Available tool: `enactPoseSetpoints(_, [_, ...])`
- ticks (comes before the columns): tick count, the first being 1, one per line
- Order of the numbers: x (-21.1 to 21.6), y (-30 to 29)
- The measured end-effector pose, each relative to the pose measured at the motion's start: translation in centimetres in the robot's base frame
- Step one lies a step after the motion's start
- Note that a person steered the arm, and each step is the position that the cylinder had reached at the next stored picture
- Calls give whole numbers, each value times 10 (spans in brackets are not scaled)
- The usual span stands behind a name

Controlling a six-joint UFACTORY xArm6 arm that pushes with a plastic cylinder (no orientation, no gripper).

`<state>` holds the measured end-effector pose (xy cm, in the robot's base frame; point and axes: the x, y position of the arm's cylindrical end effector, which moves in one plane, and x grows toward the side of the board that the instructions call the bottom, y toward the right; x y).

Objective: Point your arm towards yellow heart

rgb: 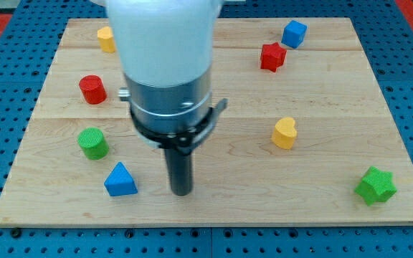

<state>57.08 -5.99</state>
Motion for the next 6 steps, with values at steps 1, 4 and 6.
enactPoseSetpoints(1, [1, -71])
enactPoseSetpoints(4, [-2, 131])
enactPoseSetpoints(6, [-55, 243])
